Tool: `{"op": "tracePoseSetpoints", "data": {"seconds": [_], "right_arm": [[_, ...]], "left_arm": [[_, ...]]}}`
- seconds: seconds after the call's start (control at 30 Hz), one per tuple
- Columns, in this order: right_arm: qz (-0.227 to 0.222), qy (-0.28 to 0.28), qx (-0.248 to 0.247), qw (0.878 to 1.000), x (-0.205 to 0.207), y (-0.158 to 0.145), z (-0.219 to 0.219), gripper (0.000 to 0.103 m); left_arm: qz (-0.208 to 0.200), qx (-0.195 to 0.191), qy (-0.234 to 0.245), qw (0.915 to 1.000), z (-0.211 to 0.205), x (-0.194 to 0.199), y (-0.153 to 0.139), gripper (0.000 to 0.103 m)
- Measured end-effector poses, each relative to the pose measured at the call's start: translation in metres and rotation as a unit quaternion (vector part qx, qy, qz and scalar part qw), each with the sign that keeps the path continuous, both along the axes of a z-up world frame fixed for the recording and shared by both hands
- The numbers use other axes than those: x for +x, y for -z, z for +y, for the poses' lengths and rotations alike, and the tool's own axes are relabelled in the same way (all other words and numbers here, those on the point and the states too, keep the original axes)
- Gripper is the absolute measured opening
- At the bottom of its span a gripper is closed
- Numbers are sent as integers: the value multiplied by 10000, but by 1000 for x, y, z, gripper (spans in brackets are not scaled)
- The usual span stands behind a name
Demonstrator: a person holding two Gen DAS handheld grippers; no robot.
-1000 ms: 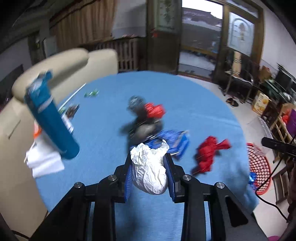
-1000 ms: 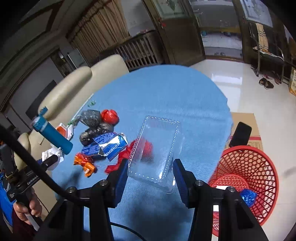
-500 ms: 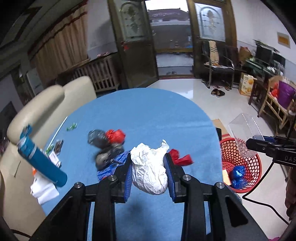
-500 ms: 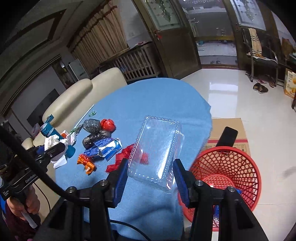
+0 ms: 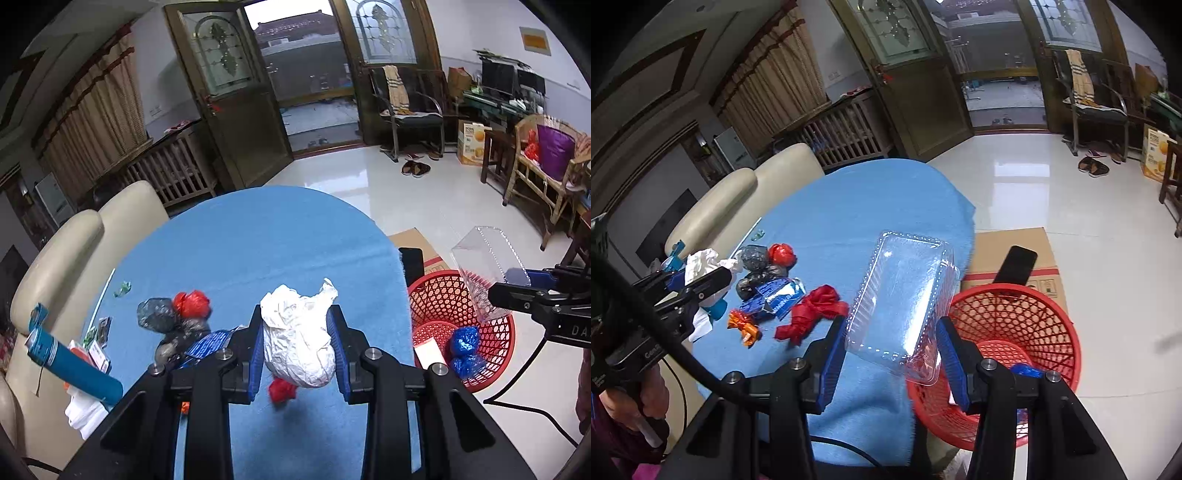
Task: Collect trash
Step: 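Carry tissue and clear tray to the red basket and release both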
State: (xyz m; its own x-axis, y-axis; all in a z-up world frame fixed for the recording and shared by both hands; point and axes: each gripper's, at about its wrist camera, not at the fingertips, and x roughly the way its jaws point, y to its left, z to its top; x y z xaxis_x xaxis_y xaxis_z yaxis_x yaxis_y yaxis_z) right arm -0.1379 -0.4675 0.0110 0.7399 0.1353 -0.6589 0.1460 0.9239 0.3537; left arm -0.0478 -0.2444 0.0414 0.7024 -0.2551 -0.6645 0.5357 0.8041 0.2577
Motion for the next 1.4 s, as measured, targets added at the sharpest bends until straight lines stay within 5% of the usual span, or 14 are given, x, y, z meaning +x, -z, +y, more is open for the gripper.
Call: {"op": "tracePoseSetpoints", "data": {"seconds": [0.67,1.1,1.2,1.33,1.4], "right_arm": [[114,712,127,9973,-15,15,-61,52],[544,1031,504,9919,-15,52,-91,53],[683,1088,660,9895,-15,62,-98,56],[810,1135,1068,9845,-15,72,-109,63],[832,1202,1226,9816,-17,75,-113,68]], "left_arm": [[145,346,550,9978,-77,-2,18,34],[1025,159,1045,9891,-118,3,49,35],[1347,37,1205,9835,-127,4,57,38],[1584,-73,1277,9790,-135,5,65,64],[1579,-123,1277,9791,-133,5,65,65]]}}
